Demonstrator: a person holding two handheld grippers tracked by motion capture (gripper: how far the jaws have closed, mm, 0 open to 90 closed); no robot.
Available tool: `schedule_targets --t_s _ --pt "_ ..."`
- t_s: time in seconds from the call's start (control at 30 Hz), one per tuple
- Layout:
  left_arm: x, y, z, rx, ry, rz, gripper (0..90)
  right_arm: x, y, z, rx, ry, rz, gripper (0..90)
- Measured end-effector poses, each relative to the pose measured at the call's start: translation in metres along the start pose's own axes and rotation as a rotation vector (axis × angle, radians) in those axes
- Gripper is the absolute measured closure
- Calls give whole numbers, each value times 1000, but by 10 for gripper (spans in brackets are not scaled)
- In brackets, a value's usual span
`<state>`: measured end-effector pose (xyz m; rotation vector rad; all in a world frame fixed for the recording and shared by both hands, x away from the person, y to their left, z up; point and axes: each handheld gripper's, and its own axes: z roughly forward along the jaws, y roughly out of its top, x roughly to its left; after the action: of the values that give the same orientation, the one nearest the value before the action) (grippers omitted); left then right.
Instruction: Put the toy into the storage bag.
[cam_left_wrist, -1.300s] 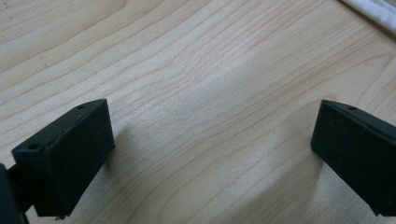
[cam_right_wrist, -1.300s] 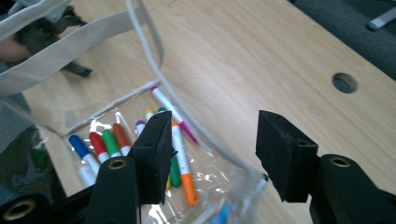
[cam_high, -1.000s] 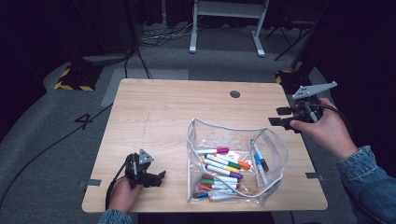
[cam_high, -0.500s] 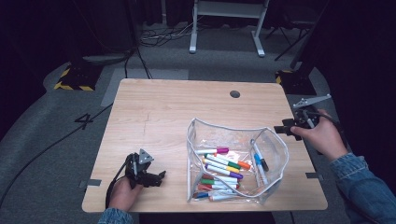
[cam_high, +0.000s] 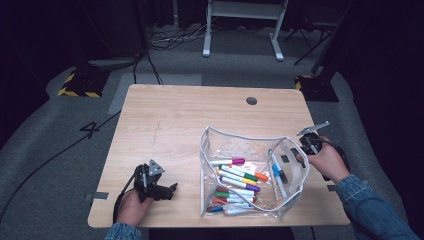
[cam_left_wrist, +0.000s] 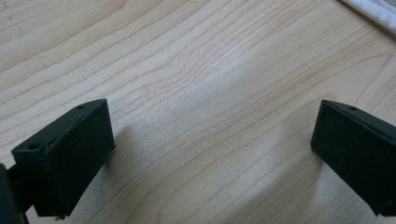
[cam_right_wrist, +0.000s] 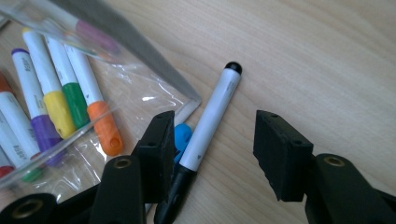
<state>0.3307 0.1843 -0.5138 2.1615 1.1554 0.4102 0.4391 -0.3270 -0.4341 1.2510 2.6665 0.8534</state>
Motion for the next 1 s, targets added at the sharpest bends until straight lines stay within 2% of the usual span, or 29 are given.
schedule_targets --t_s 0.37,0.63,0.83,1.0 --pt "0 0 0 0 0 0 0 2 -12 27 36 24 21 503" --pt "0 0 0 0 0 -1 0 -5 -17 36 66 -36 19 582" --pt "0 0 0 2 0 1 0 -7 -20 34 85 -117 37 769" --pt "0 0 0 0 0 0 0 -10 -21 32 75 -113 72 770"
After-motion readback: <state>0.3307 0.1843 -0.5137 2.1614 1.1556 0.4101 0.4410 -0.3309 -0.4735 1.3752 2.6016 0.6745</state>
